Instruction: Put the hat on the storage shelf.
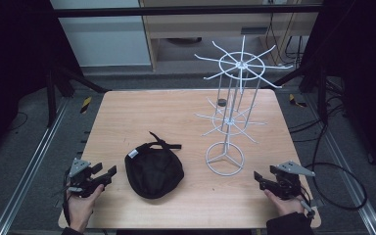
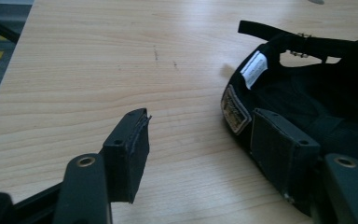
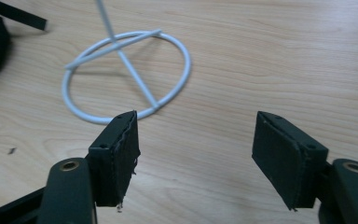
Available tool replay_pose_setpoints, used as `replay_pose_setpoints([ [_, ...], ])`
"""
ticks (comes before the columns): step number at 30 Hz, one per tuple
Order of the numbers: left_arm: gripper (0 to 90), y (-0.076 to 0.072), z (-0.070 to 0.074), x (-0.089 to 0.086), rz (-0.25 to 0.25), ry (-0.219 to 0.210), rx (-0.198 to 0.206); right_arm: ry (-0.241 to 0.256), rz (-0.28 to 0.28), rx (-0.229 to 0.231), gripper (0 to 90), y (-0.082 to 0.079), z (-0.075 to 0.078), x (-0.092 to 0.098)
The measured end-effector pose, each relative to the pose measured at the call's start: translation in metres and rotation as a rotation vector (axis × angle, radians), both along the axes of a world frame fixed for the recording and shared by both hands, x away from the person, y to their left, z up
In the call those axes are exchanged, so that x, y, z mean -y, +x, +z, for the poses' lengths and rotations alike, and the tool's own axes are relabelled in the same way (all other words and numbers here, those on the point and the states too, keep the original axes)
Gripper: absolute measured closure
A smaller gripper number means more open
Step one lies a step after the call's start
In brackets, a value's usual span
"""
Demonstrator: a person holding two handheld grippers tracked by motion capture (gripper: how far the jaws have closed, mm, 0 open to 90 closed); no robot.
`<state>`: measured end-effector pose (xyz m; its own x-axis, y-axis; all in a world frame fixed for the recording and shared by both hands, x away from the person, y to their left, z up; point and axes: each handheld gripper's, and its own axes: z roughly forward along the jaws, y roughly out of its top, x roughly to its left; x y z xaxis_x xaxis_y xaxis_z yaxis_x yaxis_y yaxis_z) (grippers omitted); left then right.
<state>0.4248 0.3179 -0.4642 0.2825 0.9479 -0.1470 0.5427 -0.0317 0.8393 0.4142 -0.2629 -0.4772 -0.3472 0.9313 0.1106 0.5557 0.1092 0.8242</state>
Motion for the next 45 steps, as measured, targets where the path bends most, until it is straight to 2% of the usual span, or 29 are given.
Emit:
replay_pose_setpoints([
  [6,38.2,-0.007,0.003,0.007,-0.012,-0.014,0.016,0.028,0.057,0.015,34.6,-0.007,0.005,-0.015],
  [7,38.2,-0.008,0.003,0.008,-0.014,-0.014,0.019,0.036,0.086,0.02,36.1,-0.01,0.008,-0.025],
  [9,38.1,-0.009,0.005,0.011,-0.017,-0.009,0.021,0.036,0.102,0.027,37.7,-0.011,0.009,-0.03],
  [10,38.3,-0.009,0.006,0.013,-0.023,-0.018,0.015,0.049,0.135,0.041,38.4,-0.013,0.012,-0.041],
  [12,38.3,-0.009,0.006,0.014,-0.024,-0.025,0.014,0.054,0.141,0.04,39.0,-0.014,0.013,-0.045],
  [17,39.1,-0.008,0.006,0.02,-0.037,-0.021,0.001,0.056,0.224,0.049,42.7,-0.017,0.018,-0.073],
  [31,45.0,-0.003,0.006,0.032,-0.047,0.003,0.003,0.083,0.322,0.052,45.4,-0.007,0.025,-0.127],
  [35,46.0,0.0,0.004,0.035,-0.045,0.023,-0.006,0.086,0.347,0.044,47.9,-0.005,0.026,-0.14],
  [39,46.5,0.001,0.002,0.036,-0.051,0.025,-0.016,0.092,0.369,0.039,48.6,-0.003,0.026,-0.151],
  [40,46.7,0.001,0.001,0.036,-0.054,0.024,-0.017,0.087,0.385,0.037,48.6,-0.001,0.026,-0.159],
  [45,47.5,0.006,-0.003,0.04,-0.066,0.046,-0.041,0.078,0.403,0.027,47.9,0.003,0.025,-0.174],
])
